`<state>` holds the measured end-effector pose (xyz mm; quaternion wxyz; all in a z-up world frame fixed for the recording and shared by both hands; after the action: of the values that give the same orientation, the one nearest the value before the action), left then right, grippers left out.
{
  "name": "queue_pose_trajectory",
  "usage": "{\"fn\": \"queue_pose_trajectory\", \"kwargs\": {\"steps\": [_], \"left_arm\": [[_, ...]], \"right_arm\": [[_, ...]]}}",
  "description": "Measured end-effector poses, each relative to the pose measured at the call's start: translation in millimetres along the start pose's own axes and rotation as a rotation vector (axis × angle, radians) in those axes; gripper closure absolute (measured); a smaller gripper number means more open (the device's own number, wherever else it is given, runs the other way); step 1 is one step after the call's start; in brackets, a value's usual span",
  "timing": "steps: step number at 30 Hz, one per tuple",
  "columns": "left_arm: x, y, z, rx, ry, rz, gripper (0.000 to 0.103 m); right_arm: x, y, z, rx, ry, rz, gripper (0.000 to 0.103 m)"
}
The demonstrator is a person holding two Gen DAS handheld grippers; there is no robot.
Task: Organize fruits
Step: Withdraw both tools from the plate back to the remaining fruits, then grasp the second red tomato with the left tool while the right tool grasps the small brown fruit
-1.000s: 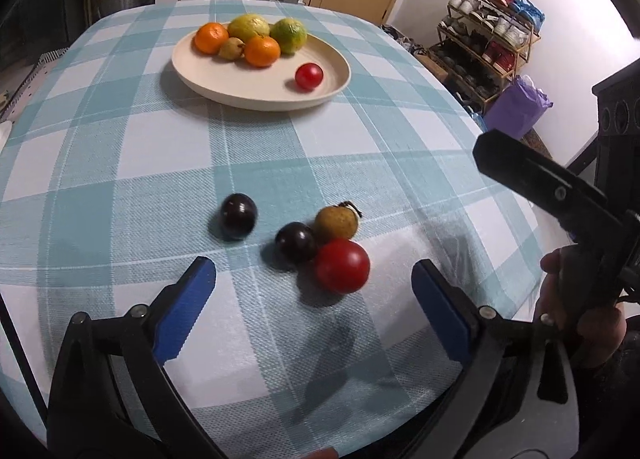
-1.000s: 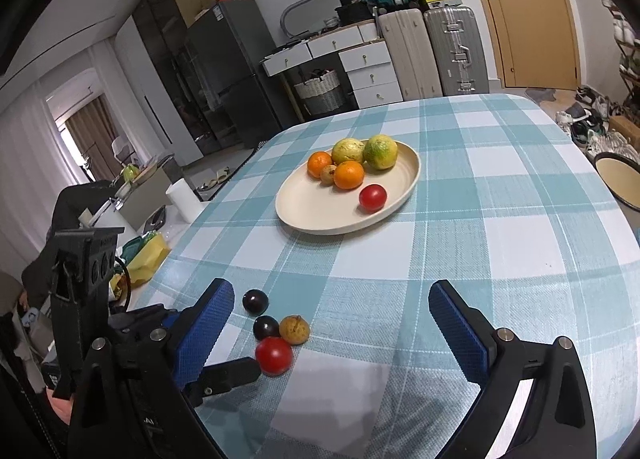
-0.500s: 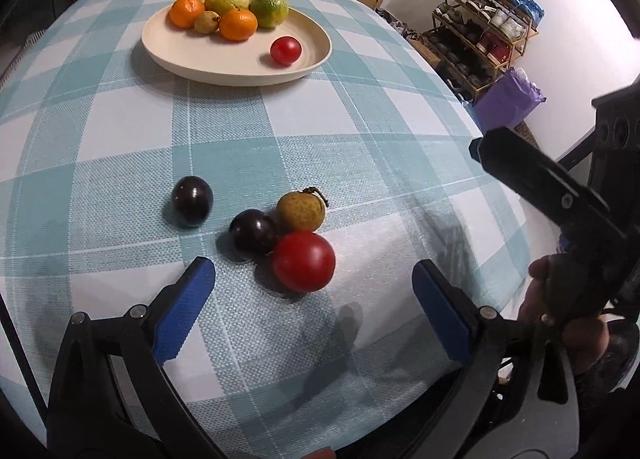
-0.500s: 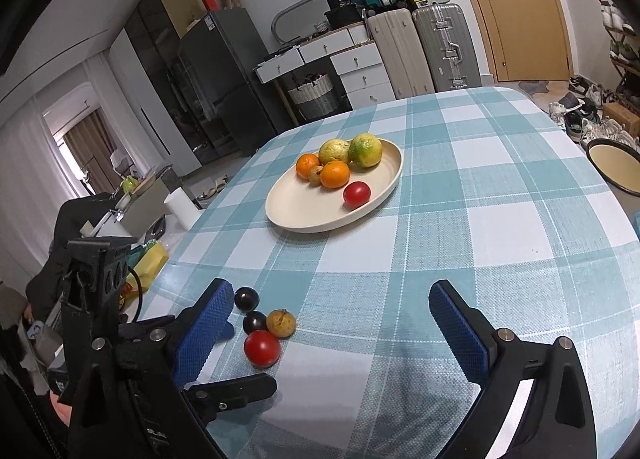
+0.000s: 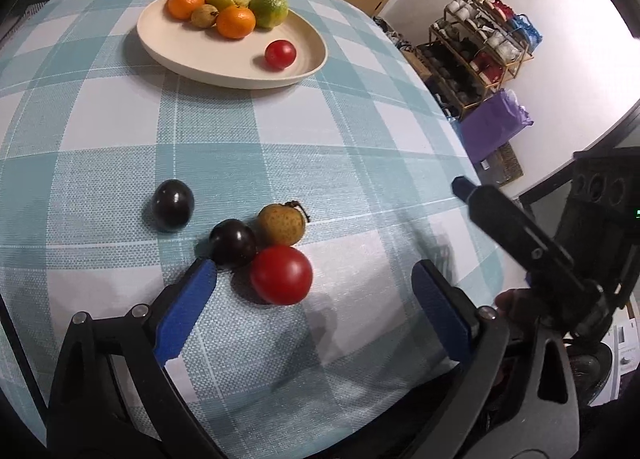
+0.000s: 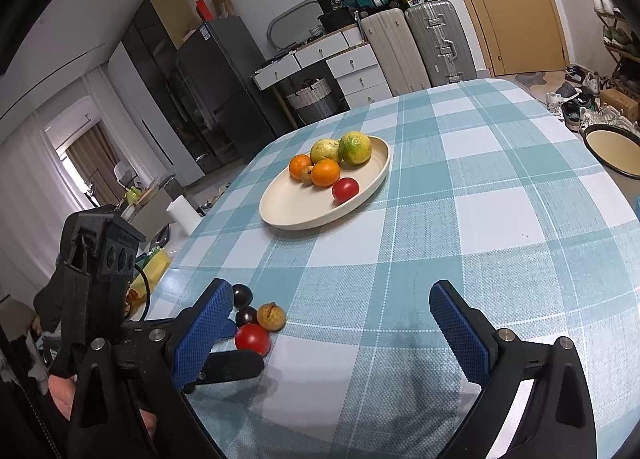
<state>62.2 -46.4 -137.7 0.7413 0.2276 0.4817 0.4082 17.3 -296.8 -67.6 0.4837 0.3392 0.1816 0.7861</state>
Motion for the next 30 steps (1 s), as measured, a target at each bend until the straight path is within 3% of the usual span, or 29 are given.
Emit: {"fn": "queue_pose_trajectory", "kwargs": {"steps": [6,11,14,19,22,30], "left_arm": [[-1.3,5.5,0.8,-0.032,-0.015,-0.003,0.019],[-5.0,11.1,0.2,-0.041,-0.046,0.025,0.038],[-4.1,10.2,0.0,-0.038,-0.045,0.047,0.039],[4.0,5.5,-0.7,-0.015,-0.018,0.165,0.046],[7.9,4.3,-1.9,-0.013,-0.008,0.171,0.047],[7.4,8.0,-2.1,-0.007,-0.026,0.183,0.062]], "right_arm": [[-1.4,-6.9,-5.9,0.028,-0.021,0.017,0.002],[3.5,-6.1,-6.8,0.026,-0.003,0.026,0.002],[4.2,-5.1,-6.9,0.022,-0.003,0.029,0.002],[4.2,-5.2,-6.8,0.023,-0.002,0.028,0.002],[3.3,-4.6,-7.3,0.028,-0.005,0.028,0.002],[2.4,-3.3,-8.5,0.033,-0.009,0.029,0.002]]}}
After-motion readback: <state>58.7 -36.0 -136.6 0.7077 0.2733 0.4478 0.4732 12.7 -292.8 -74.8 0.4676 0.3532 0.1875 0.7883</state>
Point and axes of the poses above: each gripper's, at about its wrist camera, not at the fingertips, and y roughly against the way its jaws point, x to its left, z to its top, the point moved 3 cm from there along -y, roughly the way its jaws point, and after that the axes turned 6 degrees about -z, right-handed, at the moved point
